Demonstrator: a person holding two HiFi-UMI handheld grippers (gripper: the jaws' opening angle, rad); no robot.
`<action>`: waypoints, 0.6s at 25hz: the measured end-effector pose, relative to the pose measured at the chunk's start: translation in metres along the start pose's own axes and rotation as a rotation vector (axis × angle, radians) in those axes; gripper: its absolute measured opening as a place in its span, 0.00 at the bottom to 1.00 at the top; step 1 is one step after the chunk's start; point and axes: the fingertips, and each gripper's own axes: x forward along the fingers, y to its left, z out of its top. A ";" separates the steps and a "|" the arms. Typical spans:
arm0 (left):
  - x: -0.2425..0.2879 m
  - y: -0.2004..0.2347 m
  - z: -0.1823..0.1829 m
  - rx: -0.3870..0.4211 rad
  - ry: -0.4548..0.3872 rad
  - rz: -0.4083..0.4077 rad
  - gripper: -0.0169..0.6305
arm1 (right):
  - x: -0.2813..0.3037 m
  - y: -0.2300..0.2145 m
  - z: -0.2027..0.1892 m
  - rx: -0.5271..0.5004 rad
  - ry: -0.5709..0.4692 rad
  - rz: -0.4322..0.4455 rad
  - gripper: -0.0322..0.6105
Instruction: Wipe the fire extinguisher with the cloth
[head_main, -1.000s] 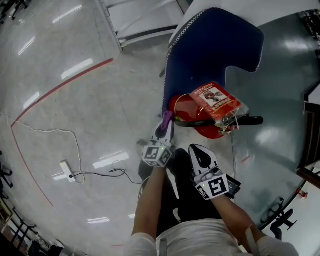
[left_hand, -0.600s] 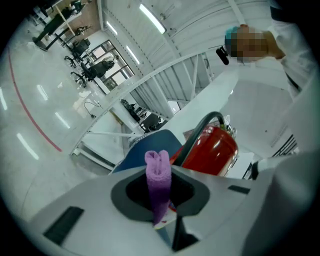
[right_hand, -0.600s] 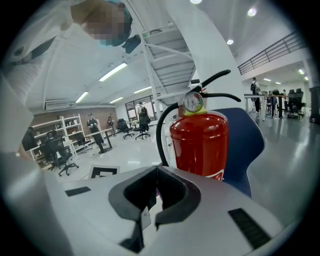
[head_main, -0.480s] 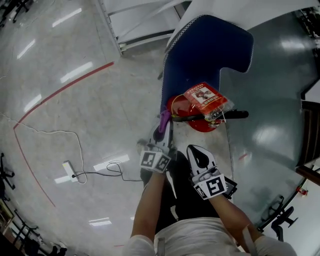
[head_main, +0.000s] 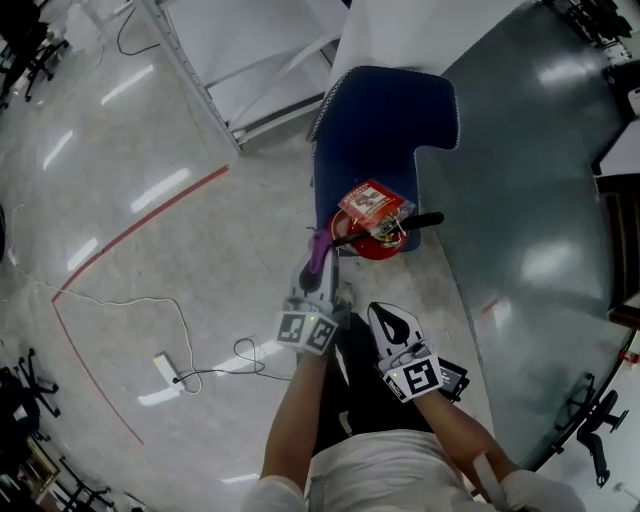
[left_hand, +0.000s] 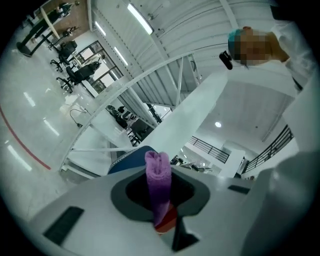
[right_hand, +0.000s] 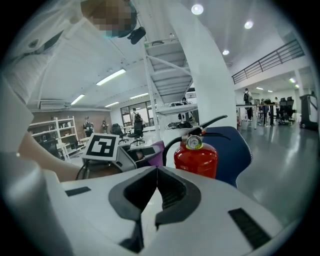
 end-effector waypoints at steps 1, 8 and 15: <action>0.003 -0.003 0.002 0.006 0.013 -0.003 0.11 | -0.003 0.000 0.001 -0.002 -0.005 -0.010 0.07; 0.014 -0.030 0.013 0.033 0.070 -0.014 0.11 | -0.018 -0.005 0.017 0.008 -0.037 -0.076 0.07; 0.030 -0.066 0.017 0.089 0.079 -0.024 0.11 | -0.021 -0.018 0.025 -0.003 -0.060 -0.043 0.07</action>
